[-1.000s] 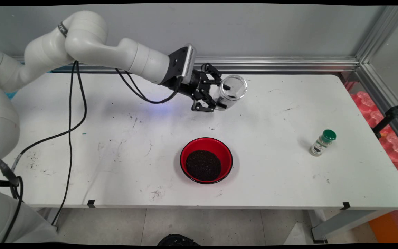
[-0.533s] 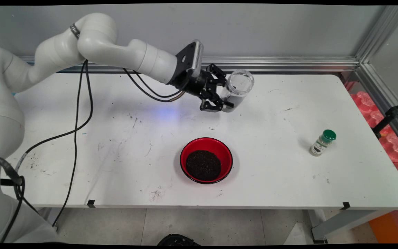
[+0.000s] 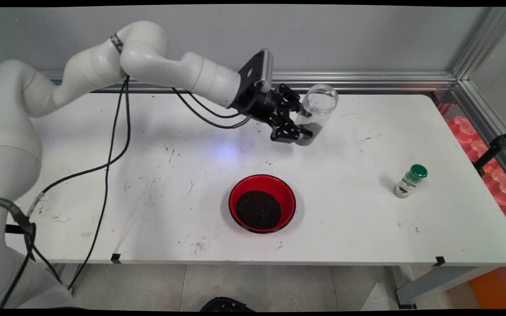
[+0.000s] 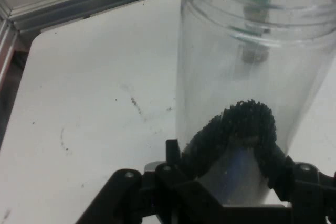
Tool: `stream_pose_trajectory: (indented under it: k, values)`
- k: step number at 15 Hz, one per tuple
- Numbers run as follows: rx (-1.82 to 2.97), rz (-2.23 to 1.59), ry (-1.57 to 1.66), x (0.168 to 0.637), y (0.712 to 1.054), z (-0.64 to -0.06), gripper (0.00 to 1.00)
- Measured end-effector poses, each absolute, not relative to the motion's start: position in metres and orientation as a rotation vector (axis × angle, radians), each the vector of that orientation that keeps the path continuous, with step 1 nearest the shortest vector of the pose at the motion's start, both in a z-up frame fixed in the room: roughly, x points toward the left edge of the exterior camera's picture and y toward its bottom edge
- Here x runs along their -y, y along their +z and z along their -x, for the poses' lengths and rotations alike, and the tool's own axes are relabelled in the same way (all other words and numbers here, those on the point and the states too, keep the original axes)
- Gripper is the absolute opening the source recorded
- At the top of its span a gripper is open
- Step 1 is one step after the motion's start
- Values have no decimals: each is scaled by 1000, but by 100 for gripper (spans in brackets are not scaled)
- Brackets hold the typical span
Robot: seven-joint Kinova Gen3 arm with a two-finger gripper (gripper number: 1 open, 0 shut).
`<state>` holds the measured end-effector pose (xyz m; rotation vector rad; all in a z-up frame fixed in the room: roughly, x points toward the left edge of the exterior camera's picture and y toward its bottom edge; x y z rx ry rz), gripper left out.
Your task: Place the picked object on the table
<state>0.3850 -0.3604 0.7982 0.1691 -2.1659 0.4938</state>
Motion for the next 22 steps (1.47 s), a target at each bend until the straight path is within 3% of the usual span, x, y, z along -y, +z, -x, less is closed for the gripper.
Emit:
stream_pose_trajectory:
  k: [22]
  values:
    - [2091, -358, 345, 406, 755, -314, 0]
